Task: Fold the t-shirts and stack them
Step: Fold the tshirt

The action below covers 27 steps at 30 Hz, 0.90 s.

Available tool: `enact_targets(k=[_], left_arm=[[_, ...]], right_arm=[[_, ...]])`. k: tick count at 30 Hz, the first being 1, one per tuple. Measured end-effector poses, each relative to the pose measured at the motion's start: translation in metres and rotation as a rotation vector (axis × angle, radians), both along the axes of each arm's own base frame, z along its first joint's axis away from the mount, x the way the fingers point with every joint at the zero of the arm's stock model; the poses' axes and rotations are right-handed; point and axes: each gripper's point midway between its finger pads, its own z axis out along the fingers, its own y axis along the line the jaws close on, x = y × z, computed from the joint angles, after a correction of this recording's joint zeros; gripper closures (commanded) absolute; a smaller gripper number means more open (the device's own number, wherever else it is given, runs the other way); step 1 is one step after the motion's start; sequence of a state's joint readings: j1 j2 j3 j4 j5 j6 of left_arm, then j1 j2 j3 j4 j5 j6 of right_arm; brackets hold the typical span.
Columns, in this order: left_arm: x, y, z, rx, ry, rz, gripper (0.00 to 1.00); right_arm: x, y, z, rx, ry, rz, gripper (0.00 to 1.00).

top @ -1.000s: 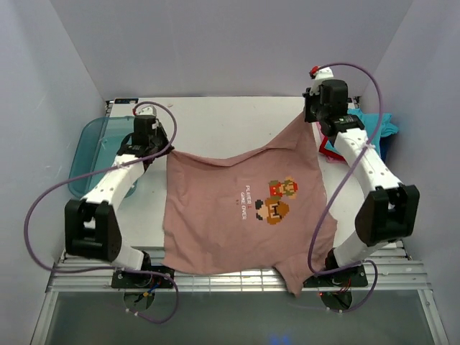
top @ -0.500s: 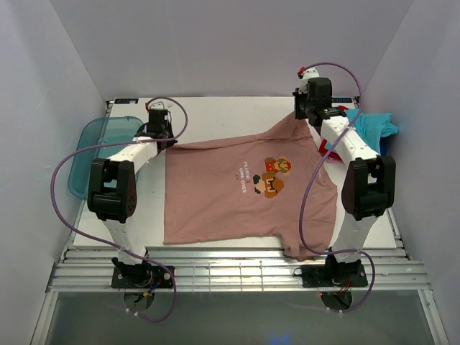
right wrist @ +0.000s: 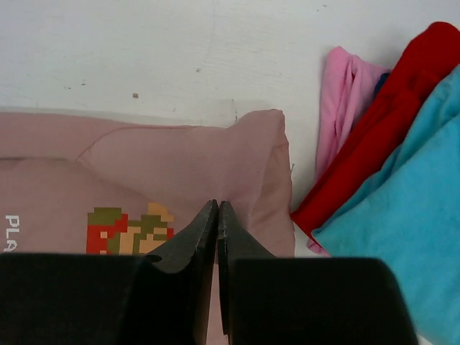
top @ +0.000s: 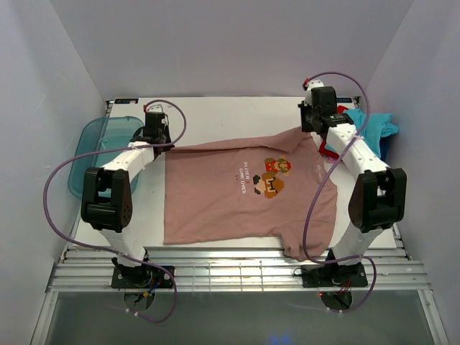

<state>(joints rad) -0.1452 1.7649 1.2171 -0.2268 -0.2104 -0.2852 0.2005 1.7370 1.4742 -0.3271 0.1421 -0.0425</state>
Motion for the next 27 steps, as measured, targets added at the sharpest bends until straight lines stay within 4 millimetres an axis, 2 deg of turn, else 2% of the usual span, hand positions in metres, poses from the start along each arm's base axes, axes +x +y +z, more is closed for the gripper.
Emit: enact_targets(k=[7,10,20,27], left_arm=[[-0.023,0.009,-0.006,0.028,0.033,0.024,1.00],[-0.027,0.010,-0.008,0.031,0.046,0.026,1.00],[-0.056,0.015,-0.031,0.050,0.153,0.026,1.00],[-0.066,0.017,-0.035,0.059,0.191,0.026,1.00]], right_arm=[[-0.027,-0.017,0.033,-0.049,-0.014,-0.036,0.92],[-0.037,-0.021,0.036,-0.064,0.002,-0.045,0.92],[-0.081,-0.038,0.003,-0.139,0.216,-0.070,0.92],[-0.124,-0.046,-0.036,-0.178,0.429,-0.084,0.92]])
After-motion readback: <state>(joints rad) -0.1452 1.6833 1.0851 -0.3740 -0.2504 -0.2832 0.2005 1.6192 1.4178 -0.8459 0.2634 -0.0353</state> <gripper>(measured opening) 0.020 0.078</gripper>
